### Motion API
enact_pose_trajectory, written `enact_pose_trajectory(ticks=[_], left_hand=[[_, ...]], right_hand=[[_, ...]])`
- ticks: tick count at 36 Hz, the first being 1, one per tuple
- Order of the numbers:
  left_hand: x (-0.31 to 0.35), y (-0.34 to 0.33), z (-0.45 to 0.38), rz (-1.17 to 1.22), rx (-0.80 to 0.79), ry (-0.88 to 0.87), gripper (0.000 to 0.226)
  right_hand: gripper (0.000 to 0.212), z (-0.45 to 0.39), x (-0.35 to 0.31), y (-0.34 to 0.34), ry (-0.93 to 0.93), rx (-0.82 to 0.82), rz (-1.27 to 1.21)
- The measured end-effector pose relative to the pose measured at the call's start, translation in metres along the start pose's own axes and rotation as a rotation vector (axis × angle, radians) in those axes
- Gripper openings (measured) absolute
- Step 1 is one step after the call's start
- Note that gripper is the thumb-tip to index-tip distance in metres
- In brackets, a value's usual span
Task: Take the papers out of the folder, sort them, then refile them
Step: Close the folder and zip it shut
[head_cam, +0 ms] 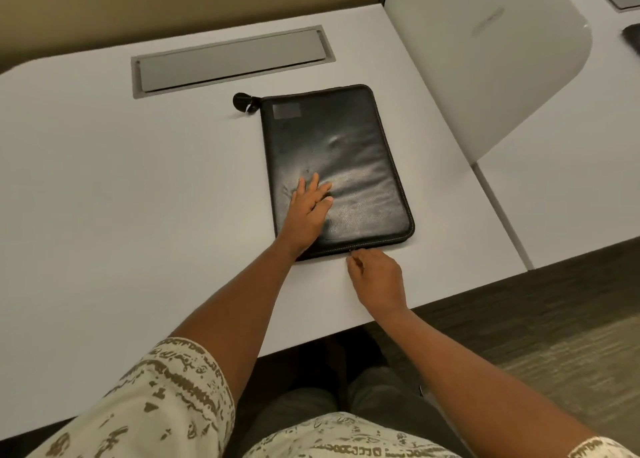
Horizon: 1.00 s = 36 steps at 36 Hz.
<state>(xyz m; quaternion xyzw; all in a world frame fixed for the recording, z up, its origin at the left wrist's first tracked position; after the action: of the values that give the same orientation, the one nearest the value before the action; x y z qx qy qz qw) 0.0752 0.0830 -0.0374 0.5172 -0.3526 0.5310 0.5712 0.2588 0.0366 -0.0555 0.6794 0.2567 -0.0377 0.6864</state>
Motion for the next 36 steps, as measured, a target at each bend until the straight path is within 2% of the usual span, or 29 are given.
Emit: enact_pose_trajectory(ticks=[3,8,11,15,20,25,29,32,36], left_hand=[[-0.006,0.002,-0.002,-0.193,-0.081,-0.049,0.062],[-0.016,0.010,0.007,-0.814,-0.296,-0.192,0.093],[-0.021,0.019,0.011,-0.951,-0.302,-0.242,0.094],[-0.024,0.032,0.015,-1.002,-0.309,-0.262,0.093],[-0.022,0.021,0.018,-0.898,-0.268,-0.221,0.088],[-0.016,0.005,0.013,-0.747,-0.203,-0.219,0.059],[-0.020,0.005,0.010,-0.750,-0.194,-0.251,0.053],[-0.023,0.004,0.010,-0.748,-0.188,-0.248,0.052],[-0.024,0.002,0.010,-0.729,-0.196,-0.235,0.053]], right_hand=[[0.007,-0.002,0.001,0.004,-0.036,-0.032,-0.042],[0.012,-0.012,0.013,0.016,-0.093,-0.117,-0.076],[0.012,-0.014,0.015,0.019,-0.095,-0.134,-0.092],[0.013,-0.014,0.016,0.021,-0.106,-0.152,-0.082],[0.013,-0.020,0.033,0.029,-0.150,-0.122,-0.080],[0.013,-0.038,0.061,0.045,-0.313,-0.023,-0.131],[0.014,-0.048,0.069,0.050,-0.350,-0.030,-0.144],[0.011,-0.052,0.073,0.051,-0.485,-0.065,-0.317],[0.006,-0.050,0.071,0.048,-0.682,-0.156,-0.710]])
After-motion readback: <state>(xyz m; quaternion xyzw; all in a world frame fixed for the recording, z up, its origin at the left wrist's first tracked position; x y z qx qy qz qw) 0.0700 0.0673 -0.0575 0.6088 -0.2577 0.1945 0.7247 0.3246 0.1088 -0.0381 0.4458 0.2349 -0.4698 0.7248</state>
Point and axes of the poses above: each hand's wrist, its own z-axis away from the middle knuckle, its own y-axis out of the back of the hand, x = y × z, the point moved 1 cm from there along -z, towards the middle knuckle, and after that the axes turned 12 degrees about z, right-handed, at the moved point
